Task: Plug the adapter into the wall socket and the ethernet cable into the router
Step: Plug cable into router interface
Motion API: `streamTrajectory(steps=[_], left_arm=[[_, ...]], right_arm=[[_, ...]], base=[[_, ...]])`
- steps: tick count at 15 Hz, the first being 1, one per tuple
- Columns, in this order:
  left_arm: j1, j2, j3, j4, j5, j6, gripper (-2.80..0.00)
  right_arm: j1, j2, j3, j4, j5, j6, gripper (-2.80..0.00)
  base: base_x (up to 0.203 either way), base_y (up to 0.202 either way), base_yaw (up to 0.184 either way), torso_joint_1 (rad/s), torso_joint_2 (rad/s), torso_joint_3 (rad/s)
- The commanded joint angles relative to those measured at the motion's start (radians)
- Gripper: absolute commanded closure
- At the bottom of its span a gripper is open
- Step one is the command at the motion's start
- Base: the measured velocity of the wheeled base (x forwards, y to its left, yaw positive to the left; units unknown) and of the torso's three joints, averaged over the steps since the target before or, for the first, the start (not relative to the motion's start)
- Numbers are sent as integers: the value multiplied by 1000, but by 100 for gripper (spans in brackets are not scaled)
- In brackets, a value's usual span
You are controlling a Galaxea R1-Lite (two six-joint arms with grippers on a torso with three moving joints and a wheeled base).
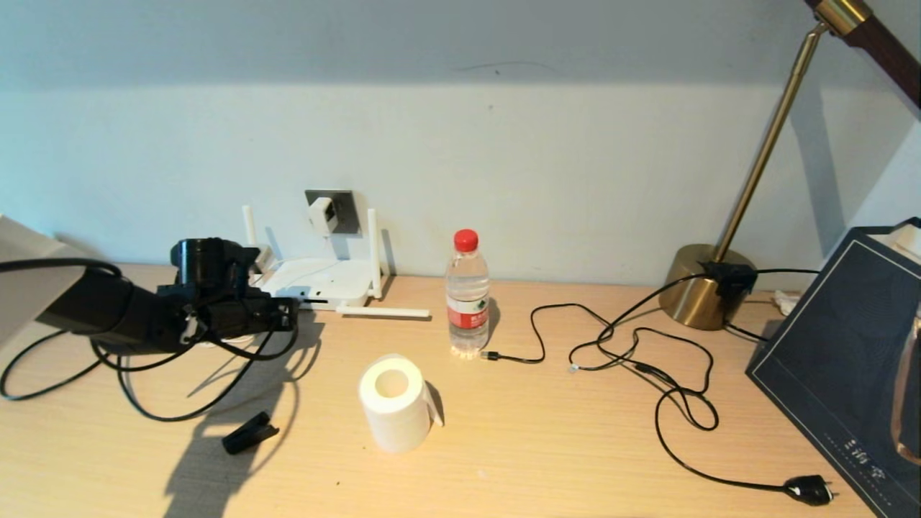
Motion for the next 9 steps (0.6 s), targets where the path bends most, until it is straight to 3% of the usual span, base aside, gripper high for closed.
streamTrajectory(steps=[1,9], left_arm=[[-1,0,-9,-5,-1,0,0],[-3,3,-32,14,-1,0,0]], right_arm=[[0,0,0,0,1,0,-280],[0,0,0,0,1,0,-280]], base=[[0,0,0,0,0,0],[0,0,0,0,0,0]])
